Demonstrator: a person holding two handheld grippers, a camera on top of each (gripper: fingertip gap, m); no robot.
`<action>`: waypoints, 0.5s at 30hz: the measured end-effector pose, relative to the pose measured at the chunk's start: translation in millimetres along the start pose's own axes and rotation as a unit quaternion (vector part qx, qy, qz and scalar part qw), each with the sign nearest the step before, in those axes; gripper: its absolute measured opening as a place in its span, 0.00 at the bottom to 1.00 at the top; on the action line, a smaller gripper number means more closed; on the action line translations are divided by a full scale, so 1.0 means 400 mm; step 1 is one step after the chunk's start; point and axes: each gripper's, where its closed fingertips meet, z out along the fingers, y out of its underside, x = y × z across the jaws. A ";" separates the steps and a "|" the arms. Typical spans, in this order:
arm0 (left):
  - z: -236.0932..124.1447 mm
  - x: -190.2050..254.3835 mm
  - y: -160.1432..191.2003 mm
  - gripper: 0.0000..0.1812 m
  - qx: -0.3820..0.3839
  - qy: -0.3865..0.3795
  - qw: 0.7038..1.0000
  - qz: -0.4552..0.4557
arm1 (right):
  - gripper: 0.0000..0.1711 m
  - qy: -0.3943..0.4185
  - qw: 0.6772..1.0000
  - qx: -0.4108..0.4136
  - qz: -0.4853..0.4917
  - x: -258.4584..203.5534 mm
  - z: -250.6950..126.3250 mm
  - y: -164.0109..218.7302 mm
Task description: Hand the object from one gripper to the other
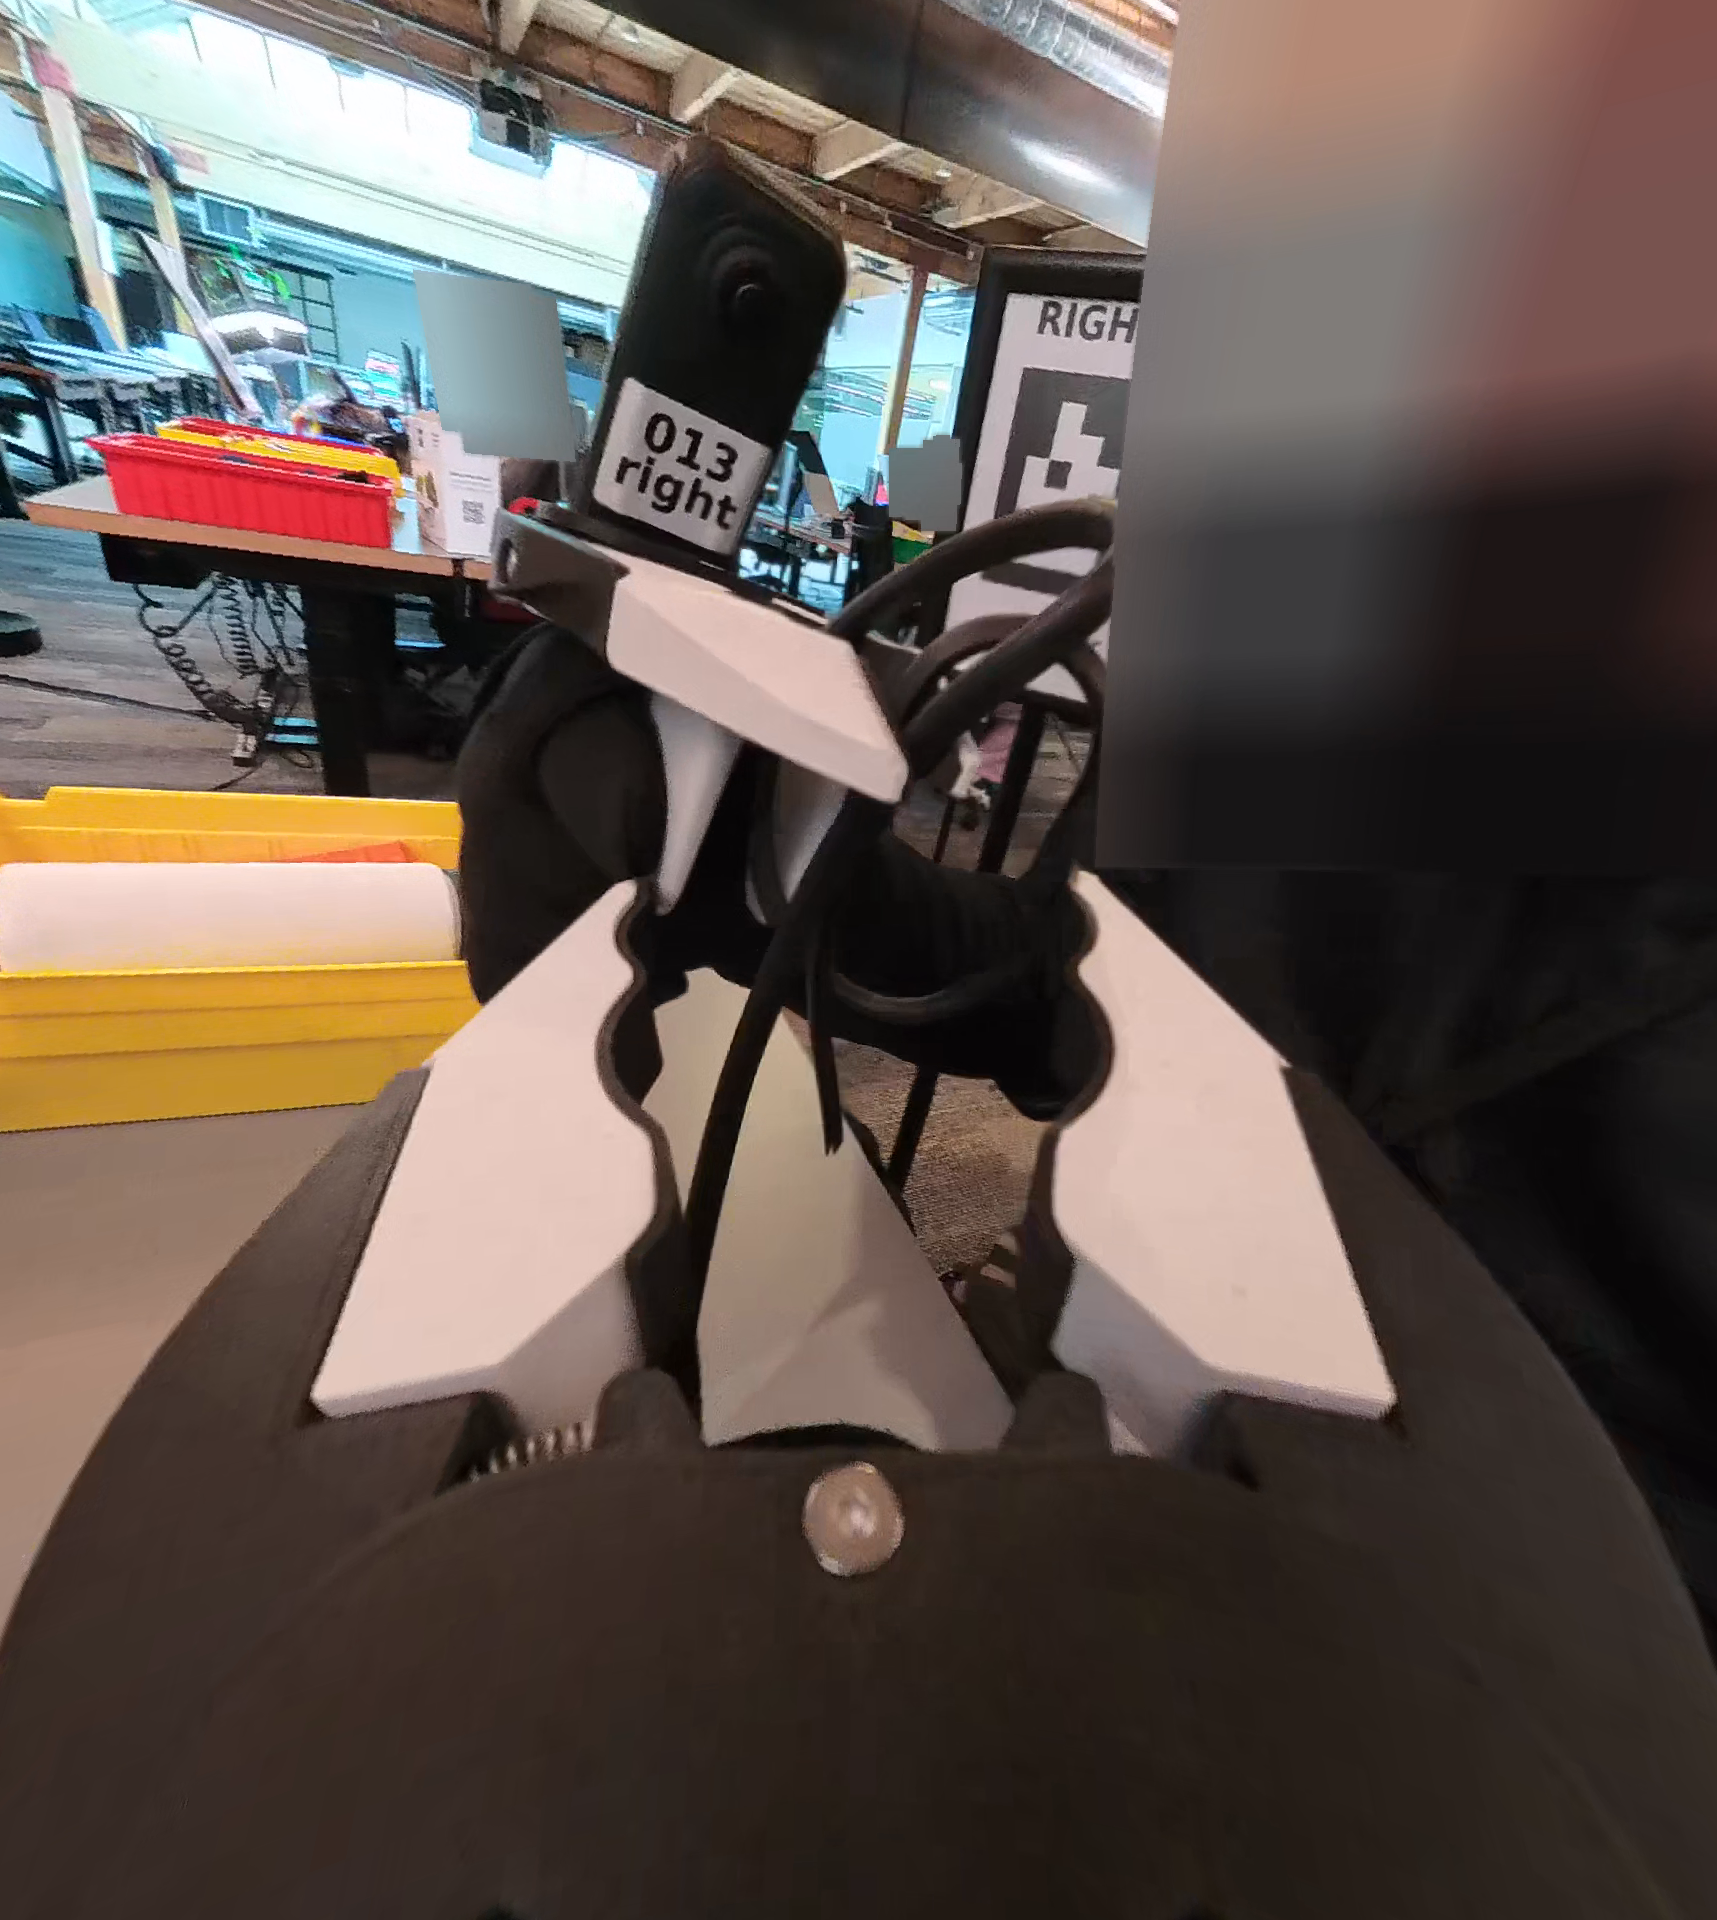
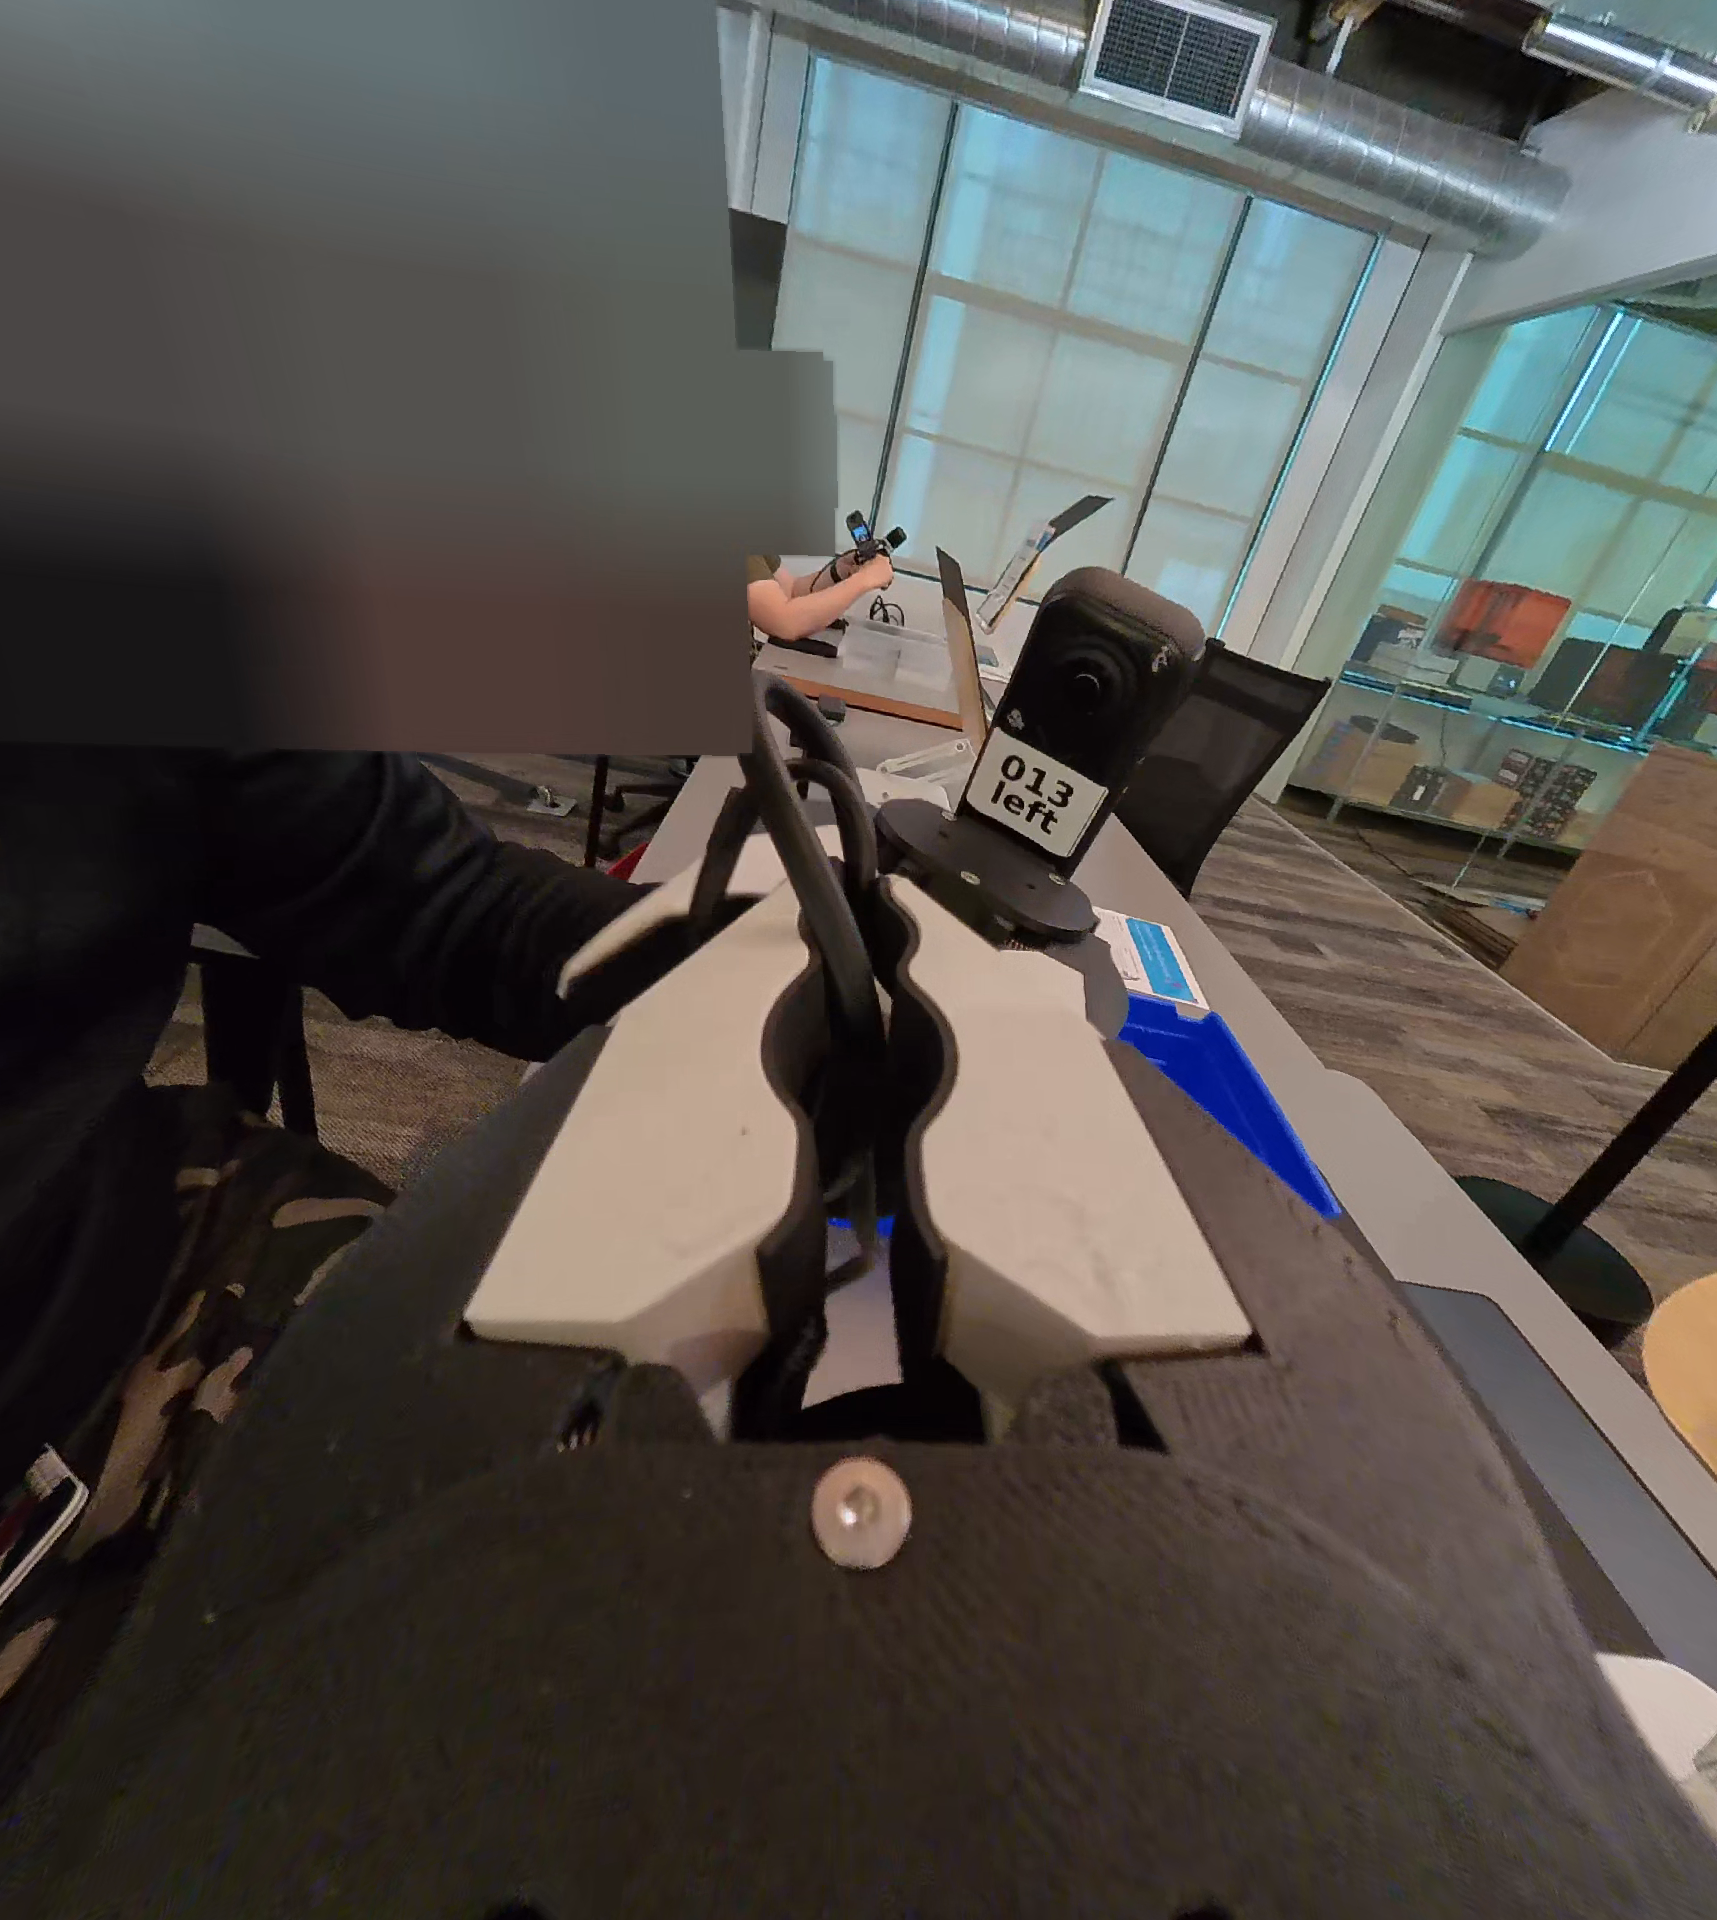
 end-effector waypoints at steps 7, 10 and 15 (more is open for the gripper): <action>-0.005 -0.024 0.001 0.30 0.002 -0.026 1.000 0.004 | 0.01 0.007 1.000 -0.004 -0.005 0.003 0.004 0.001; -0.013 -0.039 0.003 0.19 0.005 -0.037 0.999 0.003 | 0.01 0.018 1.000 -0.009 -0.008 0.010 0.004 0.000; -0.014 -0.041 0.005 0.04 0.004 -0.045 0.999 0.025 | 0.00 0.045 0.998 -0.030 -0.015 0.029 -0.004 0.006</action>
